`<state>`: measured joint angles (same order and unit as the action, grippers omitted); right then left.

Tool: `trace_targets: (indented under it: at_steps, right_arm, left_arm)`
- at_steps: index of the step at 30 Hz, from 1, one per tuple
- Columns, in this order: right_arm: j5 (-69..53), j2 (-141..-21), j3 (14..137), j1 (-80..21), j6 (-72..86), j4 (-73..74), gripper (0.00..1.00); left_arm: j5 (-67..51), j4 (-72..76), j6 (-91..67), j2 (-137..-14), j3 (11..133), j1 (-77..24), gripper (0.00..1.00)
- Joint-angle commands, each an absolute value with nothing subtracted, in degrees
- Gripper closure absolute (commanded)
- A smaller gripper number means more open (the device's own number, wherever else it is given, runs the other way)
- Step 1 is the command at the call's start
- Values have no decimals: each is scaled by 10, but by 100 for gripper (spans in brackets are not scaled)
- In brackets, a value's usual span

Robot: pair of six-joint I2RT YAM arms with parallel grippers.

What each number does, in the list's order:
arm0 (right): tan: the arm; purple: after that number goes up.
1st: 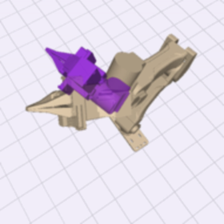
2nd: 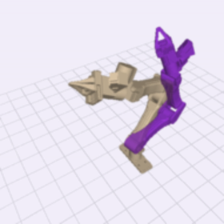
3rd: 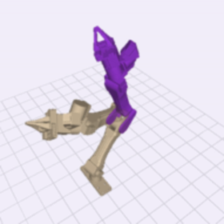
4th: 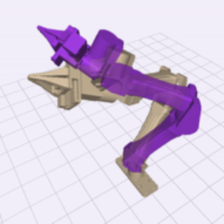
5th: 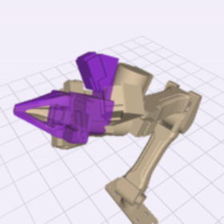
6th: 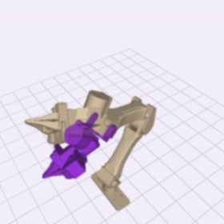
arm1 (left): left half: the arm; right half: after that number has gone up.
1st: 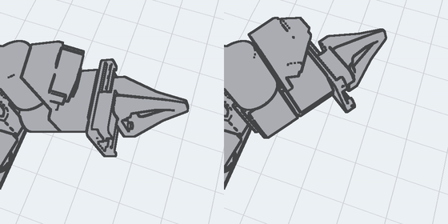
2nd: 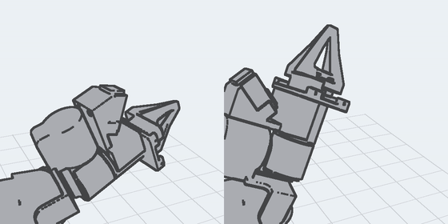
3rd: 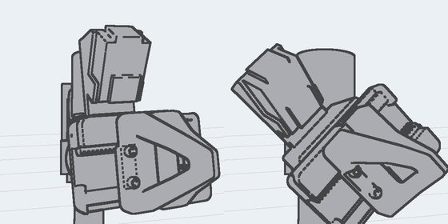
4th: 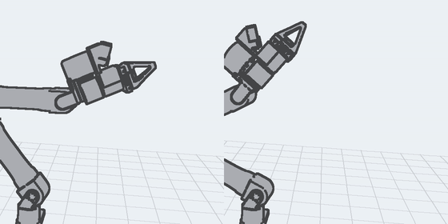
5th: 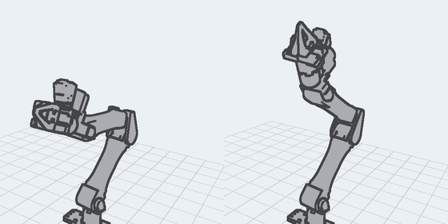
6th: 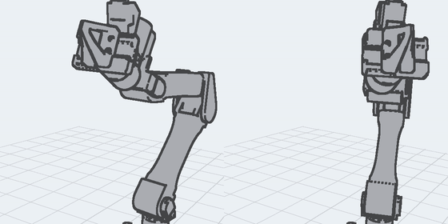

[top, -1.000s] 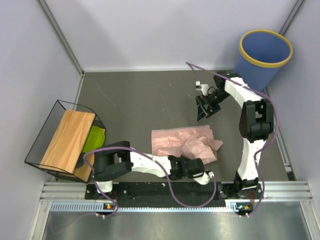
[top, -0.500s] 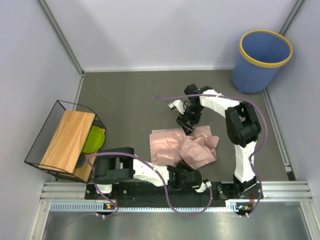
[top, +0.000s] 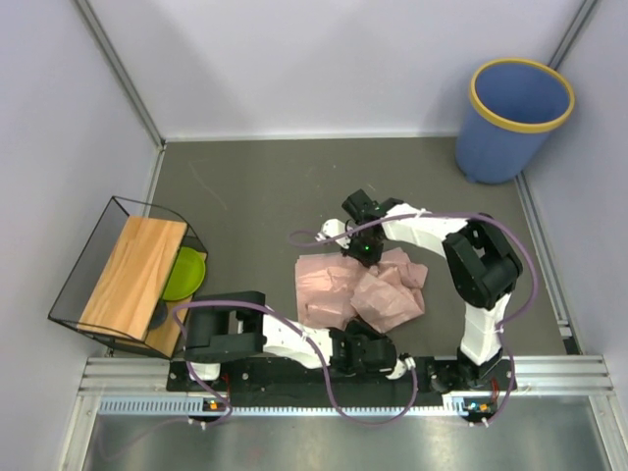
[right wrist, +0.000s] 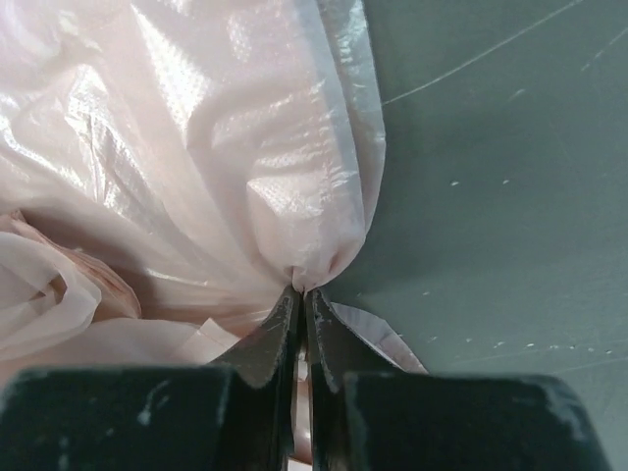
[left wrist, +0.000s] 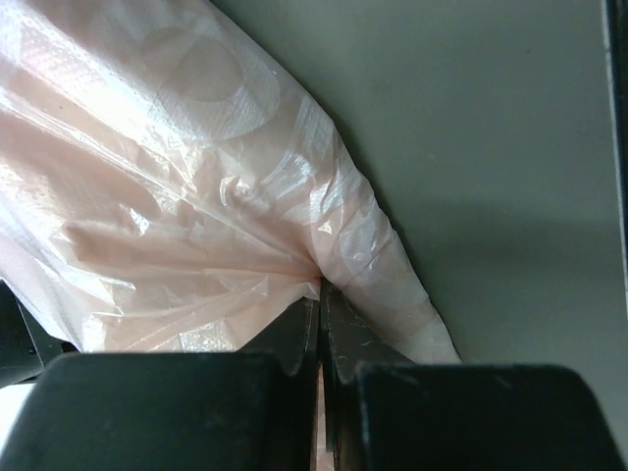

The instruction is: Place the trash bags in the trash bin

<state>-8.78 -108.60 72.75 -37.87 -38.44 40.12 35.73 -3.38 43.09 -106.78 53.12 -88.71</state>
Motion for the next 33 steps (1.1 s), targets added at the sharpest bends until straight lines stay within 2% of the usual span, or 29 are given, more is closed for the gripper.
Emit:
trace_targets:
  at_steps: [1,4,6,8,9,10,17,18,21,22,24,25,28,32,33]
  right_arm:
    - [-94,-1123,721,-360,-338,383,100]
    - [-80,-1110,791,-305,-300,375,100]
    - [-71,-1112,849,-262,-277,367,100]
    - [-55,-1121,886,-240,-265,365,100]
    - [-53,-1122,915,-222,-261,364,100]
    - [-52,-1123,925,-215,-259,360,100]
    - [-117,-1087,913,-202,-253,356,100]
    - [-130,-1081,903,-202,-255,357,100]
    - [-139,-1071,863,-203,-263,356,100]
    - [-144,-1067,855,-204,-264,354,100]
    - [-167,-1058,844,-202,-257,355,100]
    - [-178,-1054,842,-201,-251,355,100]
    - [-227,-1032,845,-200,-229,357,100]
    - [-263,-1006,841,-200,-215,359,100]
    - [-274,-1004,841,-200,-215,361,100]
  left_arm:
    - [341,-41,406,-1079,519,-892,100]
    - [354,-24,419,-1071,510,-877,98]
    - [364,-18,428,-1055,514,-853,76]
    - [368,-20,434,-1029,526,-832,67]
    - [362,-28,432,-1017,532,-828,54]
    - [357,-35,429,-1004,537,-827,50]
    - [132,-195,346,-840,556,-825,37]
    - [61,-225,327,-819,557,-811,34]
    - [-84,-266,241,-754,579,-694,33]
    - [-150,-258,219,-741,581,-618,31]
    - [-205,-230,159,-713,581,-546,29]
    - [-262,-195,141,-708,579,-479,27]
    - [-336,-147,84,-745,580,-383,22]
    - [-441,-145,132,-839,632,-325,18]
    - [-448,-144,144,-858,642,-321,14]
